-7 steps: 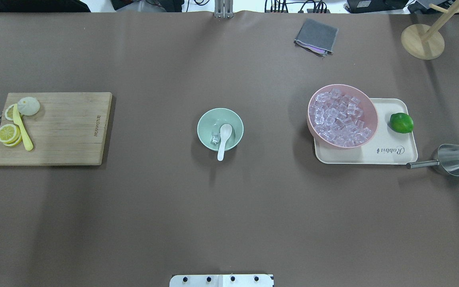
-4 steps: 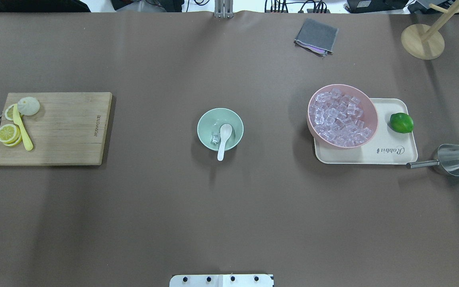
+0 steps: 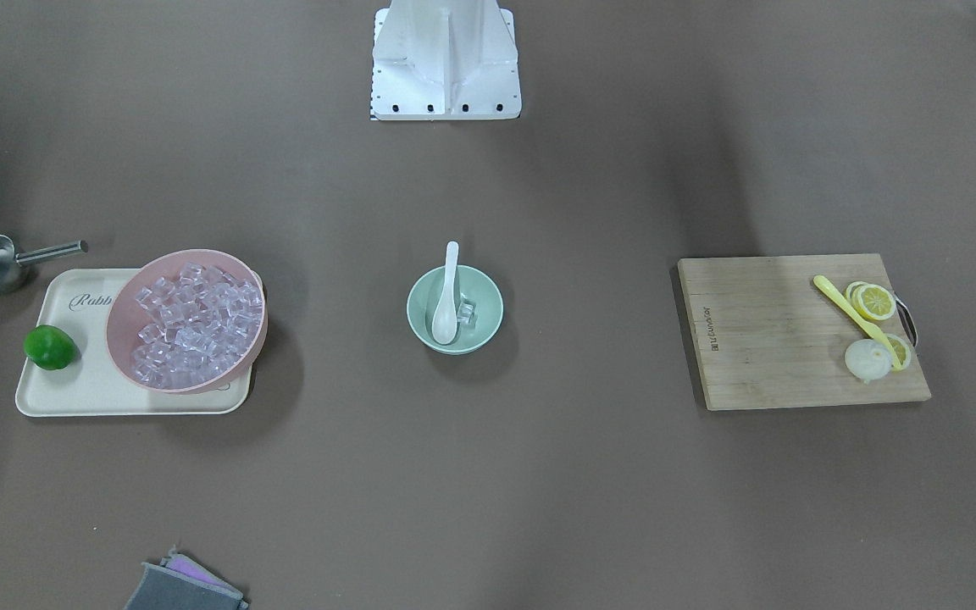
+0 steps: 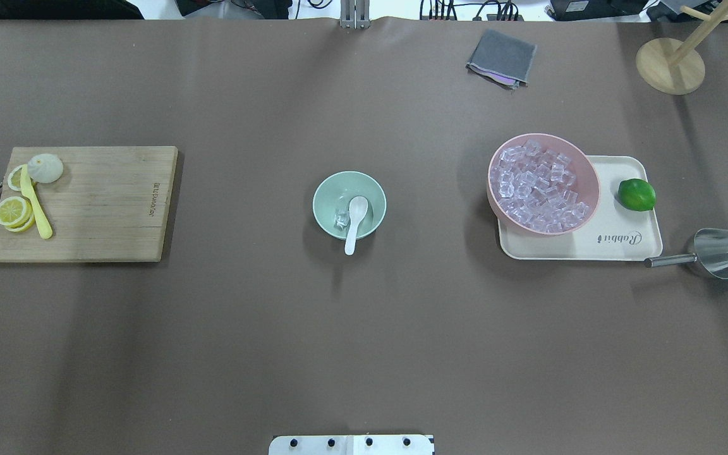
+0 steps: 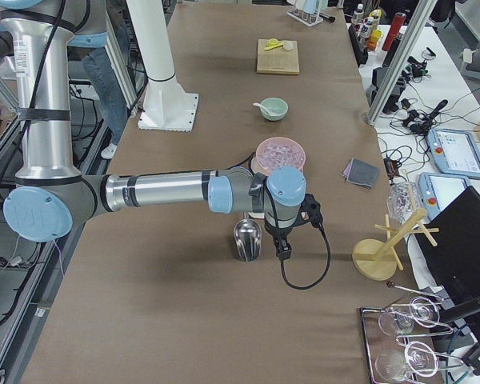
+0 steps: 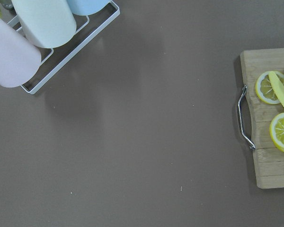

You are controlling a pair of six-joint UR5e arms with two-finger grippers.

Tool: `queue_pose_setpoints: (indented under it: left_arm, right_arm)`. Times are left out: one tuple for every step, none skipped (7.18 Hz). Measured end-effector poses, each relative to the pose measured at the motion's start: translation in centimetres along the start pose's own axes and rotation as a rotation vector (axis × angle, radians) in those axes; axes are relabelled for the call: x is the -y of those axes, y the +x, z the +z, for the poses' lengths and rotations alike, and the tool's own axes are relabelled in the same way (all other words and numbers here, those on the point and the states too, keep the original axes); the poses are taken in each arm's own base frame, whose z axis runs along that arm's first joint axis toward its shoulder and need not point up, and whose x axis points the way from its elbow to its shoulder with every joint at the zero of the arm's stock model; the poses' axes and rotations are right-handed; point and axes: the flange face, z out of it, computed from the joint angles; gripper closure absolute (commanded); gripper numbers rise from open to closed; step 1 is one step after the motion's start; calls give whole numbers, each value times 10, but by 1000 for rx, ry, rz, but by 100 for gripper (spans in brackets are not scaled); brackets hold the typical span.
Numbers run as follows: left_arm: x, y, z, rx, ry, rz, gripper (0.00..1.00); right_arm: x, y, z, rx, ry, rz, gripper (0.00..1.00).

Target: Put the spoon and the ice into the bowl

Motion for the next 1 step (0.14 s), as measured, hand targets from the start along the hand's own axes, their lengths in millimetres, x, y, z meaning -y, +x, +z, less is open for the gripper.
queue_pose_setpoints:
  left_arm:
    - [0, 1, -1, 0, 2, 2, 3]
  right_arm:
    - [0, 0, 0, 0, 0, 0, 0]
